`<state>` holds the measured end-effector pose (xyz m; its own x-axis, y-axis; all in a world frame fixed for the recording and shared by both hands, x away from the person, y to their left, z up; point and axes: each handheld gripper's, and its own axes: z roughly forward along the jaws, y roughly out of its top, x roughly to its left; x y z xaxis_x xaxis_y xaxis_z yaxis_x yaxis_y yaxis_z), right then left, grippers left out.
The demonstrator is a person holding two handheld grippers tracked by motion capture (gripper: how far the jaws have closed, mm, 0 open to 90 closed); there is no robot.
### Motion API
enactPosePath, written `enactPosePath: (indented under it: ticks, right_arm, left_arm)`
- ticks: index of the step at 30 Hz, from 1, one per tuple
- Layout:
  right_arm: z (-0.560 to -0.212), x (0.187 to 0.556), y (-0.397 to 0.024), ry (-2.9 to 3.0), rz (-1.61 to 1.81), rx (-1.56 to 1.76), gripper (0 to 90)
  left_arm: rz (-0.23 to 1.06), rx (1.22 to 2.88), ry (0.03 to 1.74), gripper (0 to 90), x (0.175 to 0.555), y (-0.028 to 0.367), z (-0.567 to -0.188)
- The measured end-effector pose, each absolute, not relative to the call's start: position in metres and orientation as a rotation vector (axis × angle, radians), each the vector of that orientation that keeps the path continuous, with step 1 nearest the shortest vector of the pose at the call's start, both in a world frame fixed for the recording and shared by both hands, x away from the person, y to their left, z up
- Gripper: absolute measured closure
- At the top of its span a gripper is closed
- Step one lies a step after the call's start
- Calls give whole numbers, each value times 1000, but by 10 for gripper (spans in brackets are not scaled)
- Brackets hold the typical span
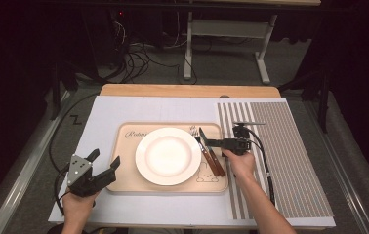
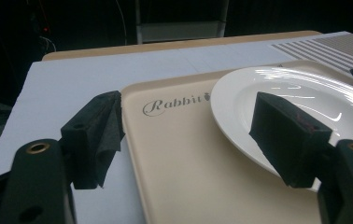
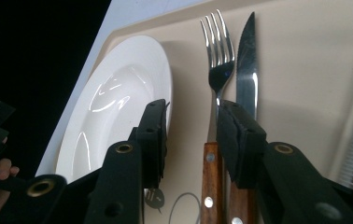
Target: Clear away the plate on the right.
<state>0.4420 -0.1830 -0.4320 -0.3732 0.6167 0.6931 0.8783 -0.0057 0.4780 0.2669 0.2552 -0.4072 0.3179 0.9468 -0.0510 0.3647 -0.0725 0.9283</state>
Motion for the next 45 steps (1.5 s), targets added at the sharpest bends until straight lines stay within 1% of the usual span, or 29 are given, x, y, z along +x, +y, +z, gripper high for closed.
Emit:
enactPosePath:
  ticks: [45]
  right_arm:
    - [-426, 421, -239, -2008, -1374, -1600, 636]
  left_arm:
    - [761, 1630, 1213, 258, 267, 255, -407]
